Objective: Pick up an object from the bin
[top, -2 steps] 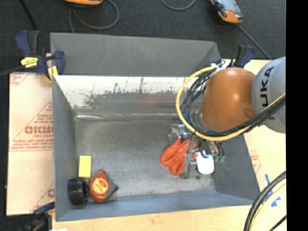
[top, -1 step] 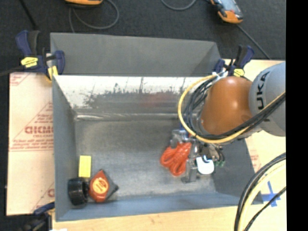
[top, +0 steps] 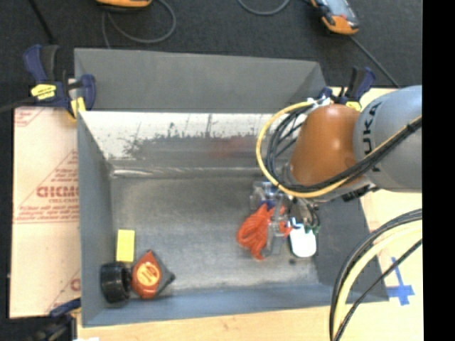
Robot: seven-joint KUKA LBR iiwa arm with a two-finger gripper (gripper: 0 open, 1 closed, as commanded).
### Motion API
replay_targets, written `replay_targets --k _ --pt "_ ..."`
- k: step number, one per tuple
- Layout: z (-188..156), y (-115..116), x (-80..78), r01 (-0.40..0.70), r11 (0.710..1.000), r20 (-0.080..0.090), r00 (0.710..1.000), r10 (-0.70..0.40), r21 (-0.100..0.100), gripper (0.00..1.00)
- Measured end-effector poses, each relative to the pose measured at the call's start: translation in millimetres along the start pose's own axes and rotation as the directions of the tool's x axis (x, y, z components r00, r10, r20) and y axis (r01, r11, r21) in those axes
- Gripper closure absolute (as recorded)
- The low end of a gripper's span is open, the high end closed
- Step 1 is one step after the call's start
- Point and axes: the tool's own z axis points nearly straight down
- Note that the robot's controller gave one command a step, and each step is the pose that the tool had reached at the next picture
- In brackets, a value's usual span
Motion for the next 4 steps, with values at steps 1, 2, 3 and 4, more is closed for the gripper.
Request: replay_targets --k 1,2,3,4 --pt "13 -9 -13.1 0.003 1.0 0.001 1.0 -0.003 0.001 0.0" --pt "26 -21 -5.4 -0.029 1.0 0.001 1.0 0.029 -0.002 0.0" --pt "35 -33 -17.0 0.172 0.985 0.001 0.985 -0.172 -0.001 1.0" --pt "35 -33 -17.0 0.171 0.985 0.001 0.985 -0.171 -0.001 1.0"
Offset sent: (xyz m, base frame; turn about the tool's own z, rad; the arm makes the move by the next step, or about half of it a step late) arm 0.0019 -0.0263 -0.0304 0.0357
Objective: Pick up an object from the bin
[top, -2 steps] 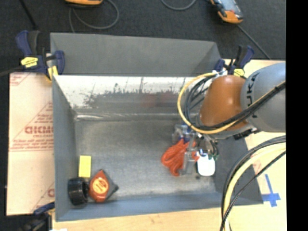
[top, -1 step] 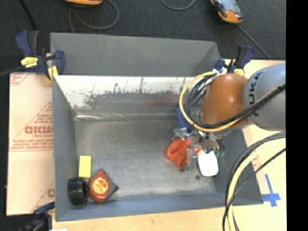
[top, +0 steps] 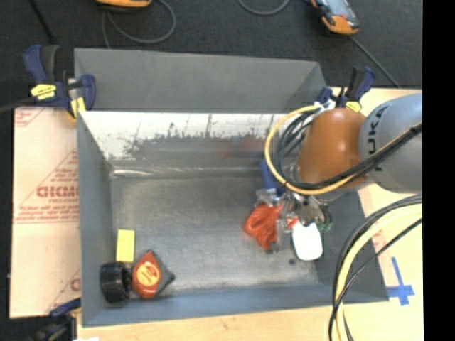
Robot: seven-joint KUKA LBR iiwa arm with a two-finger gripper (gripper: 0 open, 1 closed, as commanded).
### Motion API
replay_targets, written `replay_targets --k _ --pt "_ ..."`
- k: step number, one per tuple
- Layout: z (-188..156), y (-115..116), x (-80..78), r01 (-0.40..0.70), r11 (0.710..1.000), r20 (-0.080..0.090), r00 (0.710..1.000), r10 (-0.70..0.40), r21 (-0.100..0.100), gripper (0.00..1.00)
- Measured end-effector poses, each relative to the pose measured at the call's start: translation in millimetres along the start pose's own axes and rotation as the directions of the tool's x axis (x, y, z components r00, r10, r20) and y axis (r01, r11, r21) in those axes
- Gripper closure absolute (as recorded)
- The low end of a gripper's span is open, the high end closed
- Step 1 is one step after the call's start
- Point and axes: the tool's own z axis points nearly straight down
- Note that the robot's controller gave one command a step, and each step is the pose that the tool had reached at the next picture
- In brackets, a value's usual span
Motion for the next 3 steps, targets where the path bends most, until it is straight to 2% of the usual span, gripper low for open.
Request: replay_targets --k 1,2,3 --pt "-106 14 -39.0 0.024 1.0 -0.001 1.0 -0.024 0.001 1.0" --pt "-106 15 -39.0 0.024 1.0 -0.001 1.0 -0.024 0.001 1.0" --pt "-136 15 -26.6 0.024 1.0 -0.012 1.0 -0.024 -0.002 1.0"
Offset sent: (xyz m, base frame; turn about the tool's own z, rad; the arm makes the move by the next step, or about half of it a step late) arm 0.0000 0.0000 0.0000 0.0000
